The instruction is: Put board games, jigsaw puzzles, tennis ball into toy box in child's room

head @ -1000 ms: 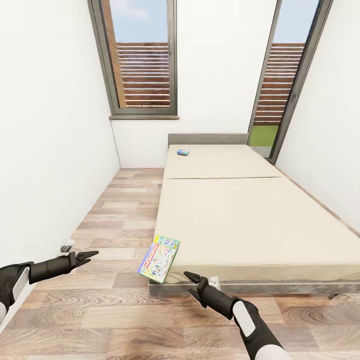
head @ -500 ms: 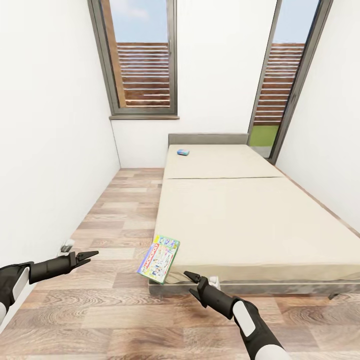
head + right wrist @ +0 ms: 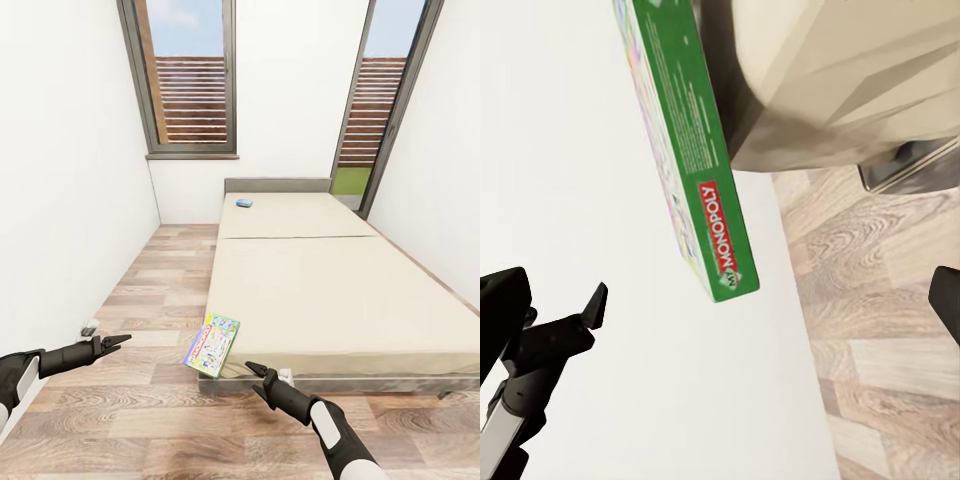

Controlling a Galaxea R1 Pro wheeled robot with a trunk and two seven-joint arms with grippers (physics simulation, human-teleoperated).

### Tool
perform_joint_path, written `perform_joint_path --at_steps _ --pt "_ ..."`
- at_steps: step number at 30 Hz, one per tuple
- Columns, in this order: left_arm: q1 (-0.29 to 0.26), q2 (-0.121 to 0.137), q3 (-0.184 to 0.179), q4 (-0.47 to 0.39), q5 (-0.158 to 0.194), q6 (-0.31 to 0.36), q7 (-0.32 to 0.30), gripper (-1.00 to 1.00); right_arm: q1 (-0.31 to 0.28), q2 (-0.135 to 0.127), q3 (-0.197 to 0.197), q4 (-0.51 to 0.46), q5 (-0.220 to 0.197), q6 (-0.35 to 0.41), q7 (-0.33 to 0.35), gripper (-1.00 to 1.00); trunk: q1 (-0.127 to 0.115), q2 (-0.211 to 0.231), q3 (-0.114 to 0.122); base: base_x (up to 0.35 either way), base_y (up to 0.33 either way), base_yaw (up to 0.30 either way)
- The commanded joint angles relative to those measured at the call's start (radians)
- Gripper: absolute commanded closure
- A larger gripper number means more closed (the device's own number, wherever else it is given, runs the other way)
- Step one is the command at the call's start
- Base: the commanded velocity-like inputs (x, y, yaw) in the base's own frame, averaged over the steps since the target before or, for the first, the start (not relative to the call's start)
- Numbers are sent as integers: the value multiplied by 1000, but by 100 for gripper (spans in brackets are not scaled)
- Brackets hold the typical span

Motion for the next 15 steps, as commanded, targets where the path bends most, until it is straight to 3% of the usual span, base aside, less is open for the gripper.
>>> perform_joint_path --at_steps 1,15 --pt "-1 0 2 0 0 10 -3 -100 -1 1 -6 0 -1 6 2 -100 0 0 -1 0 0 0" --pt "-1 -1 2 0 0 10 -2 -100 0 1 -6 0 -1 6 2 -100 0 0 -1 0 0 0"
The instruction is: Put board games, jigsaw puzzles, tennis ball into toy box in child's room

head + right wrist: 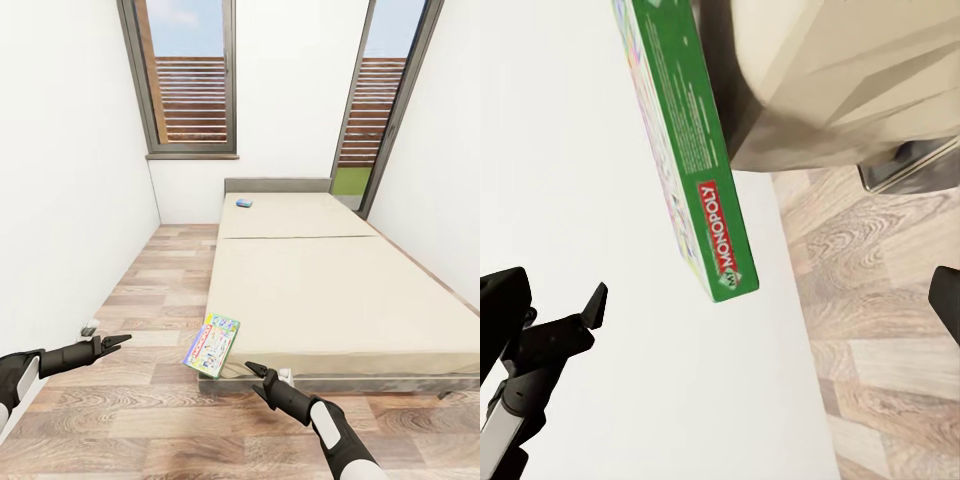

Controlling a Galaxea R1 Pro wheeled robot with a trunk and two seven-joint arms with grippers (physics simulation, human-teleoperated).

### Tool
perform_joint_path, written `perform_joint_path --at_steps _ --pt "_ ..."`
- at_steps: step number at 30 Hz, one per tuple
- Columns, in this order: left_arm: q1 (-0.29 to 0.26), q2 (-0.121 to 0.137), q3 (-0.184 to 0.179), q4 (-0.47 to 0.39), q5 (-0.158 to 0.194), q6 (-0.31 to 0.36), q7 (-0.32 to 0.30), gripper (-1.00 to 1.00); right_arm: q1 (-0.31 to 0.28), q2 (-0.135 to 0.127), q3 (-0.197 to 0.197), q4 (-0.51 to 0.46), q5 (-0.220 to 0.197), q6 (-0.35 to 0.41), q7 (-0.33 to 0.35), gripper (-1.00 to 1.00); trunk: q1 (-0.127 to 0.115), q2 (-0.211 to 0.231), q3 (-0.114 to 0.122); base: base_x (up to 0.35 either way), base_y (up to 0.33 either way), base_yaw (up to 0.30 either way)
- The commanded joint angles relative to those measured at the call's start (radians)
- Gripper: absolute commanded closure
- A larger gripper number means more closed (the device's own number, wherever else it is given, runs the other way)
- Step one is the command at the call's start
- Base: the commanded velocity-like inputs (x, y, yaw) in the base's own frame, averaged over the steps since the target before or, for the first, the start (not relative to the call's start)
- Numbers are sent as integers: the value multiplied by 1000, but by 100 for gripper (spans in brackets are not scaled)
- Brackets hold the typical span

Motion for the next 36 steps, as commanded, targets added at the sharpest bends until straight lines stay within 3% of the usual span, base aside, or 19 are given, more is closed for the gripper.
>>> perform_joint_path --at_steps 1,36 --pt "-1 0 2 0 0 10 -3 -100 -1 1 -6 0 -1 7 2 -100 0 0 -1 15 19 0" --pt "0 -1 2 0 -1 9 -1 -100 -1 1 -4 0 -1 6 2 -100 0 0 -1 36 68 0"
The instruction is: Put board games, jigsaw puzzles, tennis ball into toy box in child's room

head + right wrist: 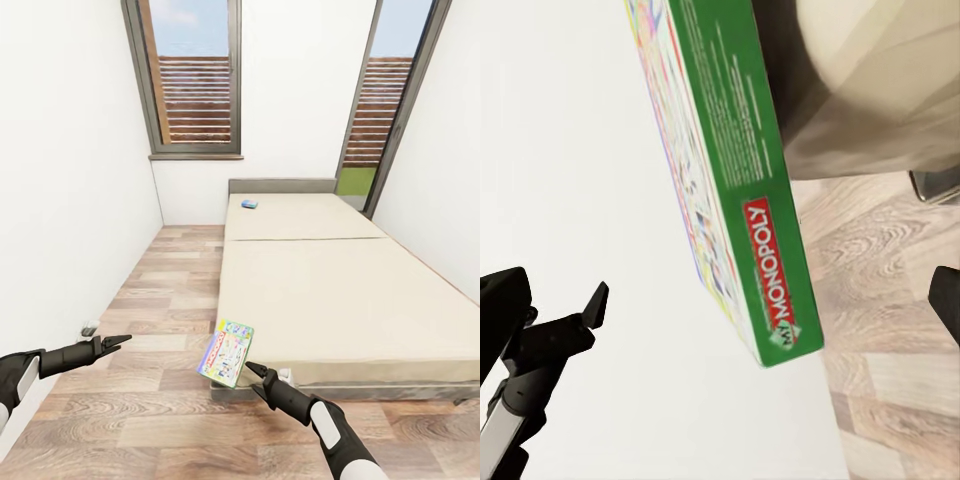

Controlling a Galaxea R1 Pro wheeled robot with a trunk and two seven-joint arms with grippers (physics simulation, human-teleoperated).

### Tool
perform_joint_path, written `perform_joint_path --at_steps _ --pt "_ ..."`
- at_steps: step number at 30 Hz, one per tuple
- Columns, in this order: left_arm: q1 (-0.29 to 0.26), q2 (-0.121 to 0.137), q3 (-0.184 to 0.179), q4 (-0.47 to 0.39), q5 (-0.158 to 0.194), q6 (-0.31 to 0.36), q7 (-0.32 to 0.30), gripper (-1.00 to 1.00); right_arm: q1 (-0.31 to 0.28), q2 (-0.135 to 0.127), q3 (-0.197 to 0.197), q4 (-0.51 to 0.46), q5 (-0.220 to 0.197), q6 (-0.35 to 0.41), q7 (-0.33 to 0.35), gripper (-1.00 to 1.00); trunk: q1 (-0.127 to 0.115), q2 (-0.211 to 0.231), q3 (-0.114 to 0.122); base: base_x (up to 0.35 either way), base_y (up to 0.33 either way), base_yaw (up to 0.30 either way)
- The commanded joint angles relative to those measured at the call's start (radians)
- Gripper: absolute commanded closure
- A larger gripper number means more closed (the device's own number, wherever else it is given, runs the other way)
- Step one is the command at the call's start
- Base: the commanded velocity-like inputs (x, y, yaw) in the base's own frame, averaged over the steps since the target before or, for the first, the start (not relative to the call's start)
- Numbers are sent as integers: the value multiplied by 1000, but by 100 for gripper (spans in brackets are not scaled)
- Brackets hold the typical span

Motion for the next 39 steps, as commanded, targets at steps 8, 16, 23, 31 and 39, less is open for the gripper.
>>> perform_joint_path --at_steps 8,16,23,31,39 --pt "-1 0 1 0 1 9 -3 -100 -1 1 -6 0 -1 7 0 -100 0 0 -1 26 26 0" --pt "-1 0 1 0 1 9 -3 -100 -1 1 -6 0 -1 7 0 -100 0 0 -1 3 3 0" --pt "0 0 1 0 1 9 -3 -100 0 1 -6 0 -1 7 0 -100 0 0 -1 0 0 0" --pt "-1 0 1 0 1 9 -3 -100 0 1 -6 0 0 7 0 -100 0 0 -1 34 12 0" --pt "-1 0 1 0 1 9 -4 -100 -1 1 -6 0 0 7 0 -100 0 0 -1 77 37 0"
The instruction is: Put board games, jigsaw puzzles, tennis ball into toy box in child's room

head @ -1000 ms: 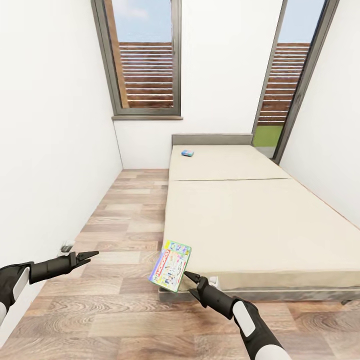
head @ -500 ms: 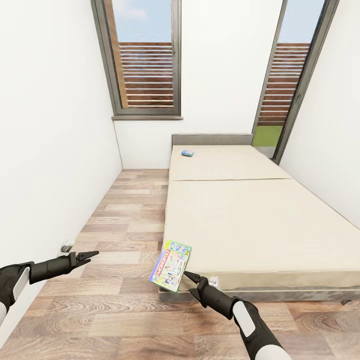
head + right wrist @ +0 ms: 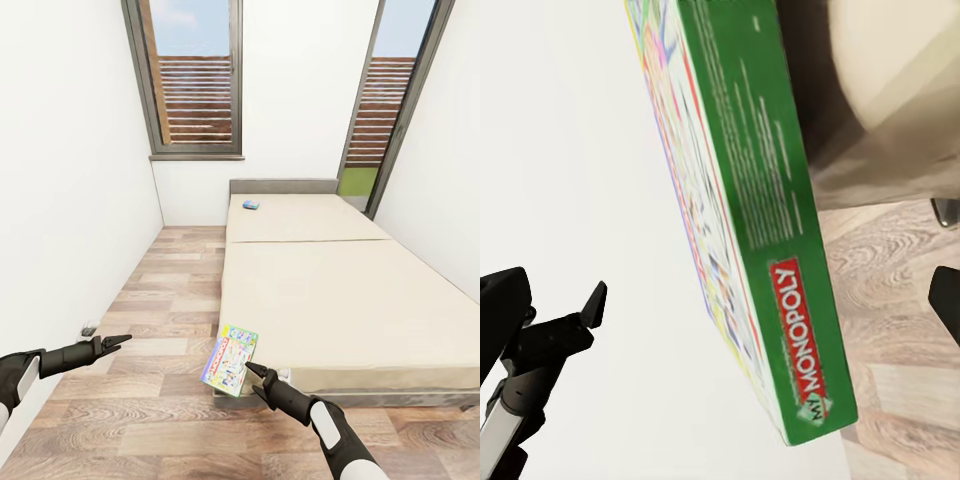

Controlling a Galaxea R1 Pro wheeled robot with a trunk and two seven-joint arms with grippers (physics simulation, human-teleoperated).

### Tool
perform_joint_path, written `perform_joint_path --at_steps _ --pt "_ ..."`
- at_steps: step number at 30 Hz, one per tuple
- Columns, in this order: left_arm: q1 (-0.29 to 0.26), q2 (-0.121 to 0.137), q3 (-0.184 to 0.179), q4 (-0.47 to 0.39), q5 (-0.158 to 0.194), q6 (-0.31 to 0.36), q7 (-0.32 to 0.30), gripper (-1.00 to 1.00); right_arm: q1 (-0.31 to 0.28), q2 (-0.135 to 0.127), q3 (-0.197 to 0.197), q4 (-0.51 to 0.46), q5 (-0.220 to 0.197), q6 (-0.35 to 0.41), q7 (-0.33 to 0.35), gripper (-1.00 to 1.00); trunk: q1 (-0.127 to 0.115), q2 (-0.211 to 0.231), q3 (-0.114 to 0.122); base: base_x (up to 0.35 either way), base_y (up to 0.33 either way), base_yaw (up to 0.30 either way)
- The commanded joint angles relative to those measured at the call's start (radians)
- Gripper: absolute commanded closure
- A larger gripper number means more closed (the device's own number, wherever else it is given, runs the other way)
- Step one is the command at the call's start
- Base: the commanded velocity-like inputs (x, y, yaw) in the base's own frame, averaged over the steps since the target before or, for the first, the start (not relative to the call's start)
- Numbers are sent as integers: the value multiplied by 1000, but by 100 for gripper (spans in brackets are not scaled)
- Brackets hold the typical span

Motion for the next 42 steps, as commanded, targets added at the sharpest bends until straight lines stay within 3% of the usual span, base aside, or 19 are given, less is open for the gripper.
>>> perform_joint_path --at_steps 1,25,31,37,42 --pt "0 0 2 0 0 10 -3 -100 -1 1 -6 0 0 7 1 -100 0 0 -1 29 13 0" --pt "0 0 4 0 2 7 -4 -100 -1 1 -6 3 0 5 1 -100 0 0 -1 6 3 0" --pt "0 0 4 0 2 9 -5 -100 -1 1 -6 4 1 5 1 -100 23 -42 -20 0 0 0" --pt "-1 0 4 0 2 10 -5 -100 -1 1 -6 4 0 5 1 -100 23 -42 -20 0 0 0" --pt "0 0 4 0 2 11 -5 -100 -1 1 -6 4 1 5 1 -100 42 -77 -35 0 0 0"
